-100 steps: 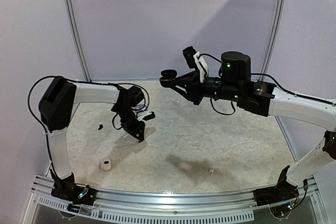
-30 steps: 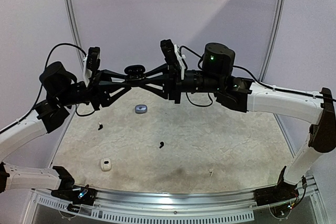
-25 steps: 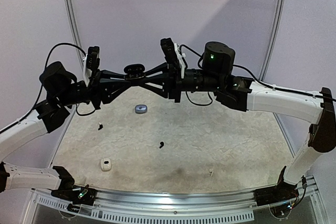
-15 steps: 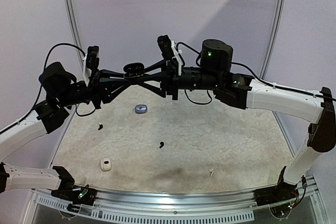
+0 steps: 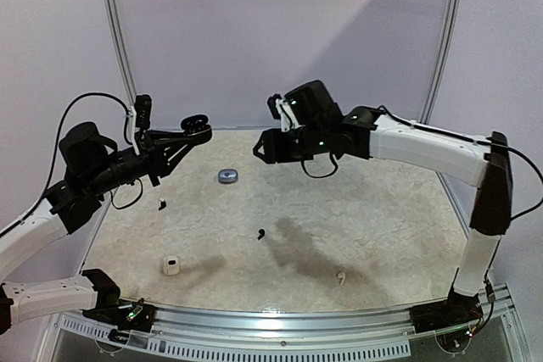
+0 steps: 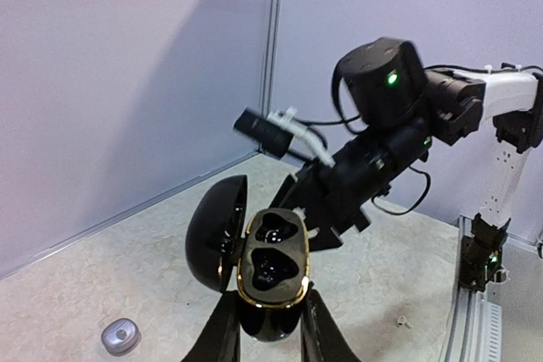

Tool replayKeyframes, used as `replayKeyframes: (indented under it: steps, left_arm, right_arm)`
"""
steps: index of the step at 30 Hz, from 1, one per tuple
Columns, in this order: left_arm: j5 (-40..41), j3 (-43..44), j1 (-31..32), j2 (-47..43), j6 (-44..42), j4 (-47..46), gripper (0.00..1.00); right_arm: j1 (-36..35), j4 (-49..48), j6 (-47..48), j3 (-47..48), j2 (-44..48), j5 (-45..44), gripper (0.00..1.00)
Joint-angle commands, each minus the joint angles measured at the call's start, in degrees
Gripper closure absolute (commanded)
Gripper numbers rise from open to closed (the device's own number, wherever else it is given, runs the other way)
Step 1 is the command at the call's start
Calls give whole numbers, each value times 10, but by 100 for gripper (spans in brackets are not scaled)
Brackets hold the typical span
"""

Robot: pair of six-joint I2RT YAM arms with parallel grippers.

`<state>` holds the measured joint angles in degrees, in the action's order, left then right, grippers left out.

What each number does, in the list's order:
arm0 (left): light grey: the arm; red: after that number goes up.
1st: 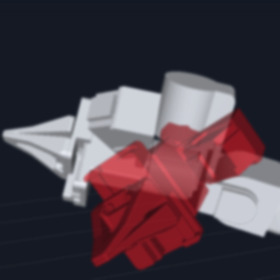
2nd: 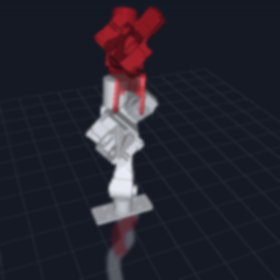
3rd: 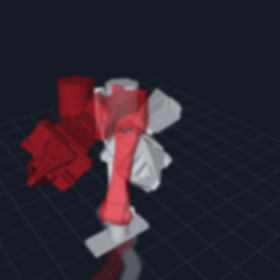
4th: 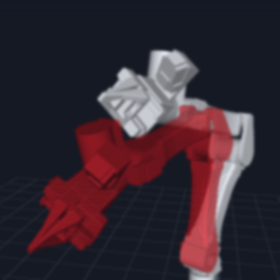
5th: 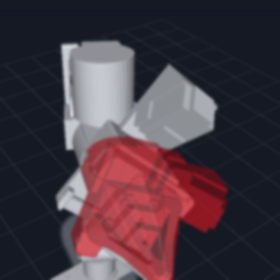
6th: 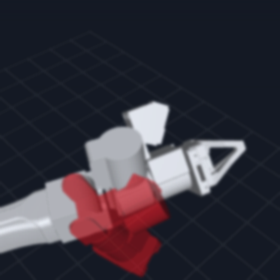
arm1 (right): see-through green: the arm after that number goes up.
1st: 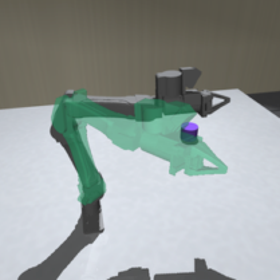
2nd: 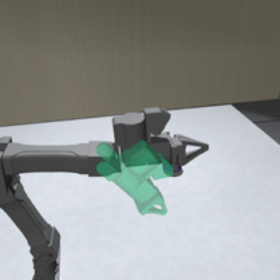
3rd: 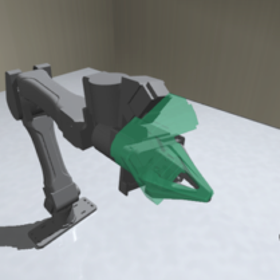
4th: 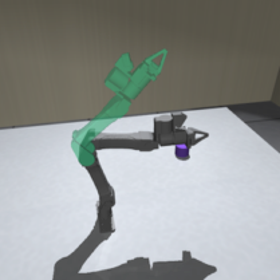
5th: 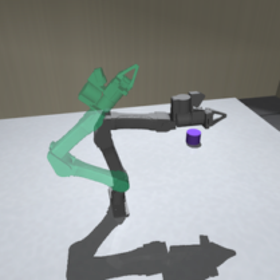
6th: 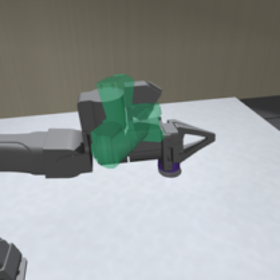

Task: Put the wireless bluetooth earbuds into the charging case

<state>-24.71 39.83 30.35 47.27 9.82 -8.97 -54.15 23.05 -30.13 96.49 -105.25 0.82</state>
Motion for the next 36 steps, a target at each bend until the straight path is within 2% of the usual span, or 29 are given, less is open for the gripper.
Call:
replayKeyframes:
  steps: [1,5,10,17,28,32,36]
  left_arm:
    - [33,-18,-5,-22,-44,28,100]
    - [33,-28,-6,-30,-50,28,100]
    - [30,-34,-6,-32,-51,22,100]
    - [27,-38,-6,-28,-50,20,100]
    - [24,-36,-7,-22,-51,19,100]
    - [23,-36,-7,-22,-54,21,100]
    - [21,-36,-7,-21,-56,20,100]
  right_arm:
    - [-15,224,-95,85,-125,-71,48]
    - [-29,317,-75,193,-218,-82,43]
    - [-42,364,-48,262,-308,-62,44]
    - [-55,367,-38,283,-364,-30,57]
    - [-60,376,-9,281,-383,-20,77]
    - [-69,391,35,268,-377,-34,77]
    - [-73,410,85,207,-352,-65,72]
